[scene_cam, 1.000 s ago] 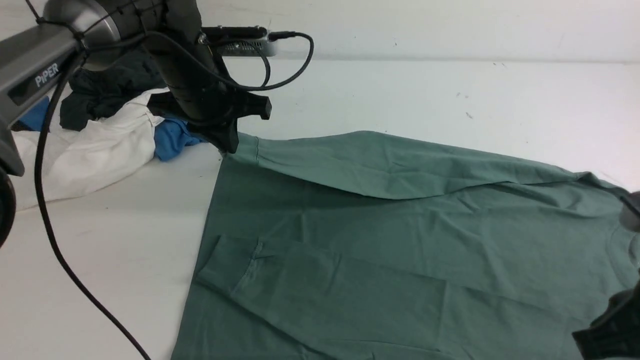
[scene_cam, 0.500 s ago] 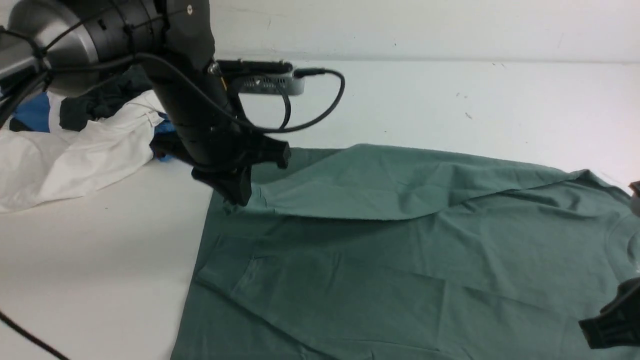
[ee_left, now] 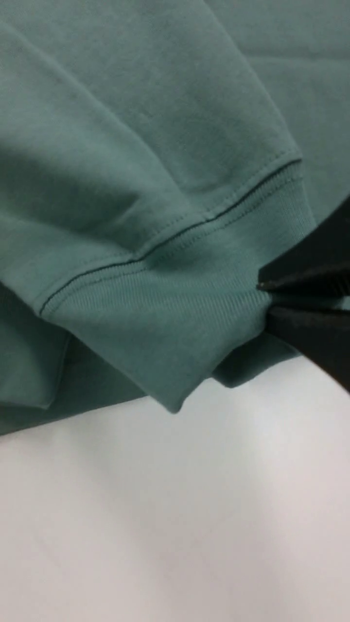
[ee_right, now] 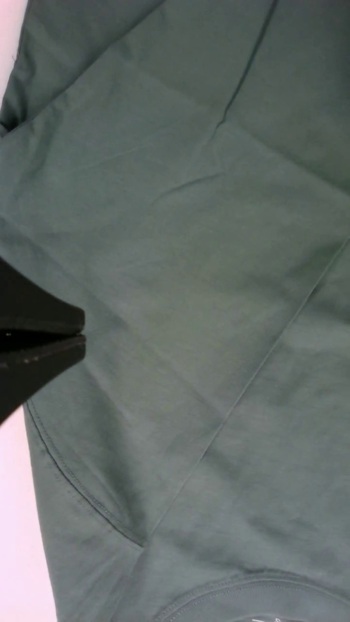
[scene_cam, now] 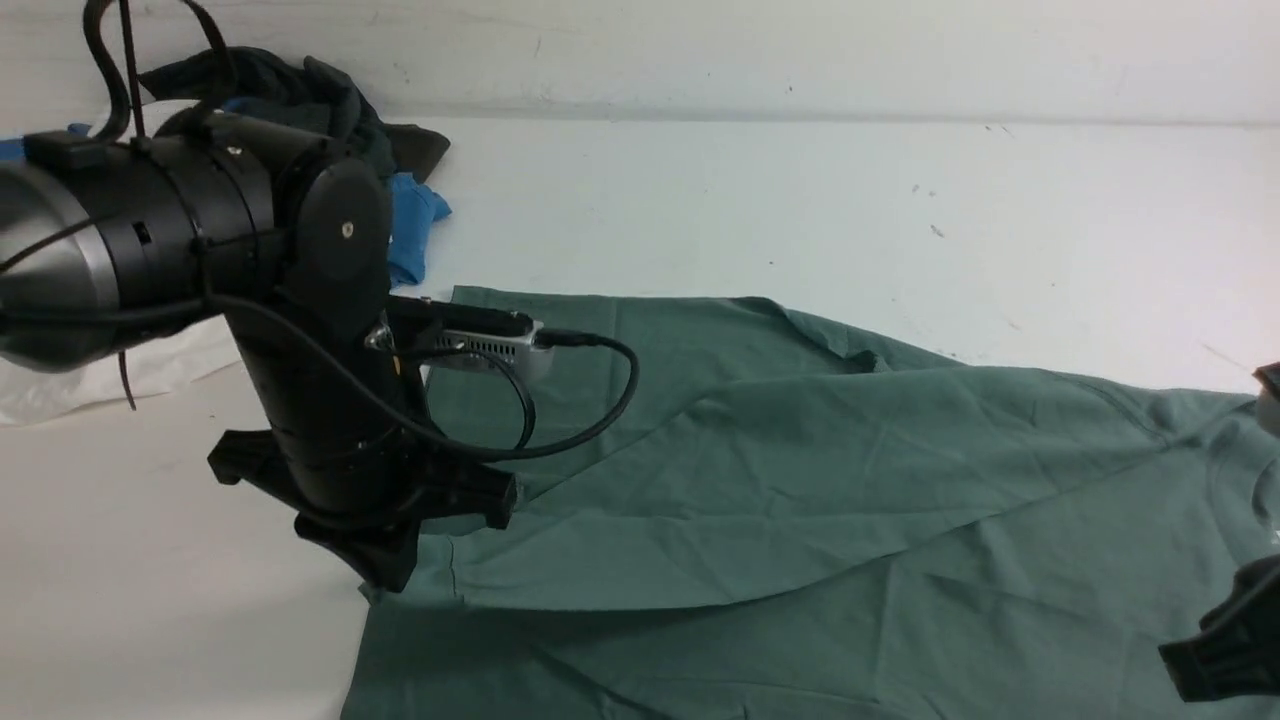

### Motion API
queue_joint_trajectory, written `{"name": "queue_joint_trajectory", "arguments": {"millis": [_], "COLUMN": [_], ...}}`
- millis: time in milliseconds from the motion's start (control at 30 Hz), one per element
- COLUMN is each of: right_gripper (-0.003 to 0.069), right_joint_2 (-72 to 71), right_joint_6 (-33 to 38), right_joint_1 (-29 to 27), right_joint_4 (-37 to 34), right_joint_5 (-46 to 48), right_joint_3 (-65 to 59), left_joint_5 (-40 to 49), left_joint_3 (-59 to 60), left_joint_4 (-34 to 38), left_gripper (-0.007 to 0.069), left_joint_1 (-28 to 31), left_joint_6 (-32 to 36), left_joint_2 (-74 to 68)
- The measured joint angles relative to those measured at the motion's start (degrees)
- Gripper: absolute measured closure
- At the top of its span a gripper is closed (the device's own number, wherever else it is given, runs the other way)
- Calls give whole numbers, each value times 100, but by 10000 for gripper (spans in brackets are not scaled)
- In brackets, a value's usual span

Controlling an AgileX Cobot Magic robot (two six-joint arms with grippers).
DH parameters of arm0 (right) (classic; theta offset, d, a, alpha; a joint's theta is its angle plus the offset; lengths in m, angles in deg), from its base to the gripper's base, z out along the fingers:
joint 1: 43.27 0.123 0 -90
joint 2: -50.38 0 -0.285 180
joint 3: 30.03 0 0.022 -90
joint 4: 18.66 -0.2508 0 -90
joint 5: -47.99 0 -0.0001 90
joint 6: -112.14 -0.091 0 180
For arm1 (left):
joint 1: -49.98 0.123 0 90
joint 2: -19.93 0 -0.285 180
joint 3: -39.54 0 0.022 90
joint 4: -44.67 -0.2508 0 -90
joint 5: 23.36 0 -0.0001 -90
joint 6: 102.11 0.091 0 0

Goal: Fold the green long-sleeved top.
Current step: Use the left arm to drag and drop the cuff onto the cuff closest to the left arm, then use both arms simultaneously to clamp the lower edge of the clothing fabric

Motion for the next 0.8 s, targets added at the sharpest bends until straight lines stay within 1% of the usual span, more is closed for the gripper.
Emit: {"name": "queue_joint_trajectory", "arguments": {"millis": [100,233,267,333,367,433,500,567,667,733,800], "right_gripper": [666,666,666,666,666,666,666,666,666,666,666], "right_joint_2": [0,0,0,0,0,0,0,0,0,0,0], "right_joint_6": [0,0,0,0,0,0,0,0,7,19,19], "right_joint_1": [0,0,0,0,0,0,0,0,0,0,0], "right_joint_4": [-14,-66,-90,-127,-132,-138,-146,-150,-150,-152,-173], "right_joint_5": [-99,-124,-124,-127,-127,-127,-127,-131,-131,-131,-131], "right_joint_3": [0,0,0,0,0,0,0,0,0,0,0], "left_joint_5": [-8,-36,-48,-40,-33,94,152,152,146,124,-66], "left_joint_3": [32,32,32,32,32,37,53,172,649,1230,1748], "left_joint_4": [46,115,126,126,126,126,126,126,113,127,175], "left_gripper": [615,595,581,526,520,449,415,398,396,413,449], "left_joint_1": [-11,-19,-25,-25,-25,-25,-27,-52,-182,-331,-465], "left_joint_6": [0,-7,-7,-7,-7,-7,4,24,23,-12,-136], "left_joint_2": [-47,-168,-213,-285,-285,-315,-315,-294,-119,138,430]}}
